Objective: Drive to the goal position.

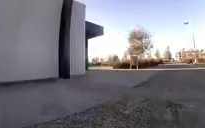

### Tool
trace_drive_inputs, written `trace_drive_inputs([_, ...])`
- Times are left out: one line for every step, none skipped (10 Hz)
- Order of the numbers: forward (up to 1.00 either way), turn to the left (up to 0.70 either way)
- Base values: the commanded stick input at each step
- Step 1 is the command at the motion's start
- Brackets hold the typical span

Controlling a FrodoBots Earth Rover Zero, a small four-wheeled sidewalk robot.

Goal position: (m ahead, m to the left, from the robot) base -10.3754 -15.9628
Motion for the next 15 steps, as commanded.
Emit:
trace_drive_inputs([0.70, -0.35])
trace_drive_inputs([0.70, -0.35])
trace_drive_inputs([0.70, -0.35])
trace_drive_inputs([0.70, -0.35])
trace_drive_inputs([0.70, -0.35])
trace_drive_inputs([0.70, -0.35])
trace_drive_inputs([0.70, -0.35])
trace_drive_inputs([0.70, -0.35])
trace_drive_inputs([0.70, -0.35])
trace_drive_inputs([0.70, -0.35])
trace_drive_inputs([0.70, -0.35])
trace_drive_inputs([0.70, -0.35])
trace_drive_inputs([0.70, -0.35])
trace_drive_inputs([0.70, -0.35])
trace_drive_inputs([0.70, -0.35])
